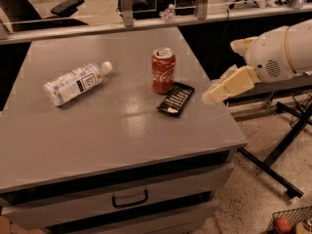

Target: Move coke can near blue plastic bottle

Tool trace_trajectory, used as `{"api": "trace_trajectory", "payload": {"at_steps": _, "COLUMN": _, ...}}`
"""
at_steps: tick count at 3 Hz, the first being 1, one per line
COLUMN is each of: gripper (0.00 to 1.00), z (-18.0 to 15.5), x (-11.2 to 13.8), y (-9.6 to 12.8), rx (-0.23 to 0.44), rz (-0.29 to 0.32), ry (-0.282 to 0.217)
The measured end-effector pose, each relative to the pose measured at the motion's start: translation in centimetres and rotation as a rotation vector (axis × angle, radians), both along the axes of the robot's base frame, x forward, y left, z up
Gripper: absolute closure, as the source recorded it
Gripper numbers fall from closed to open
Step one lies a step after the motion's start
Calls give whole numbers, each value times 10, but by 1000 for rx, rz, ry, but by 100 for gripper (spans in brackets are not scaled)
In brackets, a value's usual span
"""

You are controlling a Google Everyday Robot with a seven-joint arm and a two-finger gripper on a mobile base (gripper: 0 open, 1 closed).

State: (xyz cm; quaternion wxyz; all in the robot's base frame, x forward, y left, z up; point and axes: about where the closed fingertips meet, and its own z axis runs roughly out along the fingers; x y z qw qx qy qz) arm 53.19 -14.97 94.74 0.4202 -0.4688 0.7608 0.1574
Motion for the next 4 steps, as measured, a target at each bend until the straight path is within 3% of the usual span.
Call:
{"api": "trace_trajectory", "payload": {"at_steps": 2, "gripper": 0, "z": -30, "x": 53, "y": 30, "rx": 211, "rz": -18, "ry": -76}}
{"api": "trace_trajectory", "payload": {"at_steps": 3, "gripper": 0, "z": -36, "x": 77, "y": 64, "rx": 310, "rz": 34, "ry": -115}}
{"api": "trace_trajectory", "payload": {"at_steps": 4, "gripper": 0, "z": -40, "x": 88, "y": 89, "rx": 339, "rz": 96, "ry": -128}}
